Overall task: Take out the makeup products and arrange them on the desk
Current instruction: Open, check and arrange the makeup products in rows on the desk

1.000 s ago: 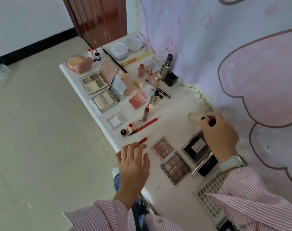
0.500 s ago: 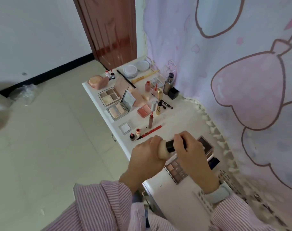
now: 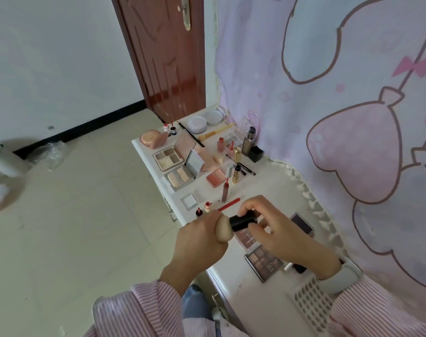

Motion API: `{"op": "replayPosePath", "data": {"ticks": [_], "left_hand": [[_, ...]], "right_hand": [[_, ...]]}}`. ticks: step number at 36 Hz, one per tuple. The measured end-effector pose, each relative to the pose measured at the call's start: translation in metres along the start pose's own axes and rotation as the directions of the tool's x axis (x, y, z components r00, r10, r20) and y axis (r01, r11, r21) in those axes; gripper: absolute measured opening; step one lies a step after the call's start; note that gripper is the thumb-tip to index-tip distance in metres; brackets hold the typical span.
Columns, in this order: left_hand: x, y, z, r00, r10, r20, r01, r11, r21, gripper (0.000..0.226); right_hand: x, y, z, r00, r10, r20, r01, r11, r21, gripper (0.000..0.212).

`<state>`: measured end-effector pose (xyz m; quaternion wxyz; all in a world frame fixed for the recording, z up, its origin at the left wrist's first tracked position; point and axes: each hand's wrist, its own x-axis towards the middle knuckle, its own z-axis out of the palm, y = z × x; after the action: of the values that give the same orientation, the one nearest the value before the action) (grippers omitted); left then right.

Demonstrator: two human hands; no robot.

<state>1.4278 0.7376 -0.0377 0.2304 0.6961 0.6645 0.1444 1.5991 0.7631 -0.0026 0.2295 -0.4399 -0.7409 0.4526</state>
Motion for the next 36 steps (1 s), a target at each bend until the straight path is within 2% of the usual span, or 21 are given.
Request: {"op": "replayPosePath", "data": {"ticks": [1,3,5,6,8,10,12,15,17,19,22,28,36], "left_hand": [[-0.001,-0.001,0.000,1.000,-0.004,0.010,0.004,1.000,0.005,0.028],[-0.004,0.000,0.002,1.000,0.004,0.021,-0.004,1.000,0.016,0.027],[-0.006,0.002,0.004,1.000,0.007,0.024,-0.007,1.000,0.009,0.028],[-0.006,0.003,0.005,0.999,0.010,0.032,-0.010,1.000,0.001,0.028],[-0.006,0.005,0.007,0.999,0.014,0.049,-0.013,1.000,-0.014,0.029],[-0.006,0.004,0.007,0.999,0.005,0.054,-0.004,1.000,-0.025,0.030],[-0.007,0.003,0.007,0.999,-0.001,0.050,0.003,1.000,-0.029,0.030],[-0.006,0.003,0.007,0.999,-0.009,0.048,0.011,0.999,-0.039,0.030],[-0.005,0.007,0.008,0.999,-0.002,0.044,0.004,0.999,-0.047,0.030],[-0.004,0.009,0.009,0.999,0.000,0.032,0.002,0.998,-0.061,0.030],[-0.001,0.011,0.011,0.999,-0.034,0.002,0.034,0.993,-0.112,0.031],[0.002,0.015,0.011,0.995,-0.104,0.010,0.103,0.965,-0.243,0.031],[0.000,0.010,0.011,0.995,-0.104,0.004,0.103,0.967,-0.233,0.033]], "right_hand": [[-0.002,0.000,0.000,1.000,0.009,-0.003,-0.009,0.999,0.045,0.027],[-0.002,0.000,0.002,0.994,0.108,-0.034,-0.105,0.992,0.069,0.017],[0.001,0.002,0.005,0.975,0.215,-0.063,-0.218,0.975,-0.042,0.018],[0.001,0.004,0.006,0.972,0.224,-0.077,-0.232,0.966,-0.116,0.020],[-0.001,0.003,0.007,0.980,0.184,-0.074,-0.192,0.971,-0.140,0.018],[-0.004,0.003,0.006,0.993,0.112,-0.034,-0.114,0.991,-0.068,0.031],[-0.006,0.004,0.004,0.995,0.097,-0.027,-0.098,0.995,-0.026,0.044],[-0.001,0.002,0.003,0.978,0.200,-0.067,-0.202,0.979,-0.033,0.029],[0.002,0.001,0.002,0.966,0.249,-0.075,-0.257,0.957,-0.132,0.022],[0.003,-0.001,0.001,0.969,0.222,-0.103,-0.237,0.959,-0.158,0.020],[0.004,-0.005,-0.005,0.979,0.178,-0.095,-0.186,0.978,-0.091,0.008],[0.008,-0.012,-0.025,0.989,0.121,-0.086,-0.115,0.991,0.068,0.012],[0.010,-0.011,-0.042,0.995,0.084,-0.053,-0.082,0.996,0.034,0.016]]}}
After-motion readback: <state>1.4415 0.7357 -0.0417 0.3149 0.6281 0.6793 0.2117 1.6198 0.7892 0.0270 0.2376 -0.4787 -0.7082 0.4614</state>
